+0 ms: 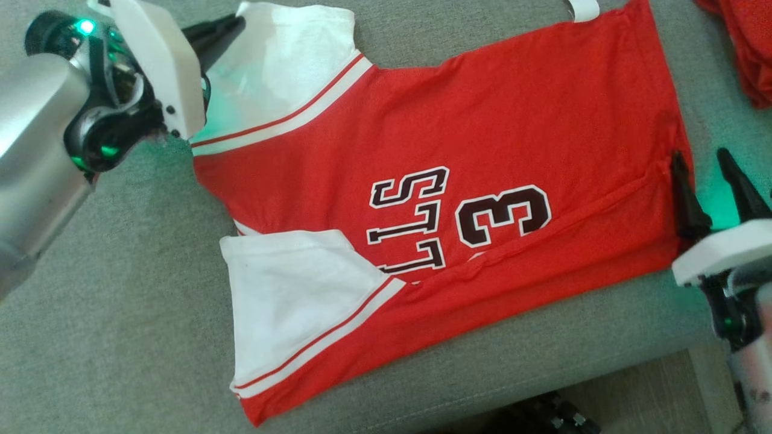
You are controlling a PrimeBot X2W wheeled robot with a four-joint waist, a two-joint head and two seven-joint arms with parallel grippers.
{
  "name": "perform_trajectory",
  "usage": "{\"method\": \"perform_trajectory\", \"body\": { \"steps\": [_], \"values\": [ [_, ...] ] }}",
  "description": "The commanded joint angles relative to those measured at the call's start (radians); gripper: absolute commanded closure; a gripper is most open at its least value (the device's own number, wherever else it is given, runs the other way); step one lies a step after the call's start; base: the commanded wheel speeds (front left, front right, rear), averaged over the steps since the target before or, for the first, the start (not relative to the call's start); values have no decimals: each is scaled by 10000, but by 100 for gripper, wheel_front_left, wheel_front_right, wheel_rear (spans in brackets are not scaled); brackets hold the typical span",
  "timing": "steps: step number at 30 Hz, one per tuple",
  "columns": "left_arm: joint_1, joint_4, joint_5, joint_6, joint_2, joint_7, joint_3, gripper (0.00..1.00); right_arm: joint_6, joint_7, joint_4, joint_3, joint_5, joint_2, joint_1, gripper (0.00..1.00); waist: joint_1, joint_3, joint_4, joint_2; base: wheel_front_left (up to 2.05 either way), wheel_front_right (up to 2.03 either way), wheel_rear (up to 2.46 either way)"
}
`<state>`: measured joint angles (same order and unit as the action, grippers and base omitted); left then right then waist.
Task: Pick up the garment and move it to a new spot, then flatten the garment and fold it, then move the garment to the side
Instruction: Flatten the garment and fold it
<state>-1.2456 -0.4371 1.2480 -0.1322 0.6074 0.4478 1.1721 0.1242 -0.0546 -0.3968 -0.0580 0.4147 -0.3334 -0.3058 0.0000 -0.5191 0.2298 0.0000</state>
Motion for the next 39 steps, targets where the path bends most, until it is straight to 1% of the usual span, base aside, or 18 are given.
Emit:
{"method": "perform_trajectory", "body": {
  "steps": [1,7,8,9,11,17,18,19,20,21,23,25,26,29,30,33,39],
  "values": [
    [-661,255,-103,16,437,-204,-326,100,65,-102,385,-206,140,-313,-272,0,0,-9,-14,0,0,0,0],
    [-959,312,-198,16,494,-576,72,100,65,586,519,-1001,603,-711,-1613,0,0,-20,-152,0,0,0,0],
    [-959,312,-198,16,494,-576,72,100,65,586,519,-1001,603,-711,-1613,0,0,-20,-152,0,0,0,0],
    [-1068,309,-177,16,461,-659,191,100,65,923,342,-1296,781,-875,-2148,0,0,-32,-228,0,0,0,0],
    [-1158,306,-174,16,445,-754,308,100,65,1267,72,-1563,1006,-973,-2688,0,0,-33,-289,0,0,0,0],
    [-1370,292,-175,16,398,-1049,606,100,65,2109,-1025,-2269,1533,-1206,-4007,0,0,-69,-486,0,0,0,0],
    [-1400,290,-170,16,387,-1094,645,100,65,2154,-1185,-2371,1590,-1239,-4180,12,0,-80,-513,0,0,0,0],
    [-1431,286,-170,16,377,-1138,683,100,65,2181,-1345,-2468,1625,-1277,-4346,18,0,-94,-539,0,0,0,0],
    [-1451,275,-145,15,365,-1172,714,100,65,2181,-1493,-2560,1666,-1302,-4502,18,0,-105,-562,0,0,0,0],
    [-1473,268,-118,15,351,-1199,744,100,65,2186,-1639,-2653,1721,-1314,-4649,27,0,-118,-588,0,0,0,0],
    [-1525,262,-102,15,327,-1250,803,100,65,2237,-1944,-2829,1852,-1339,-4891,38,0,-146,-638,0,0,0,0],
    [-1580,257,-108,15,297,-1314,855,100,65,2220,-2246,-2996,1892,-1398,-5112,52,0,-174,-691,0,0,0,0],
    [-1605,254,-115,15,281,-1345,878,100,65,2143,-2387,-3074,1849,-1442,-5225,56,0,-193,-720,0,0,0,0],
    [-1628,249,-119,15,249,-1445,938,100,65,1979,-2805,-3278,1869,-1460,-5469,84,0,-220,-794,0,0,0,0],
    [-1630,251,-121,15,245,-1468,956,100,65,1953,-2924,-3354,1901,-1466,-5530,100,0,-226,-819,0,0,0,0],
    [-1674,245,-208,15,258,-1576,997,100,65,1776,-3186,-3567,1982,-1524,-5739,100,0,-244,-885,0,0,0,0],
    [-1993,174,-960,15,351,-2125,1052,100,65,1250,-3495,-3881,2259,-1584,-6255,100,0,-245,-958,0,0,0,0]
  ]
}}
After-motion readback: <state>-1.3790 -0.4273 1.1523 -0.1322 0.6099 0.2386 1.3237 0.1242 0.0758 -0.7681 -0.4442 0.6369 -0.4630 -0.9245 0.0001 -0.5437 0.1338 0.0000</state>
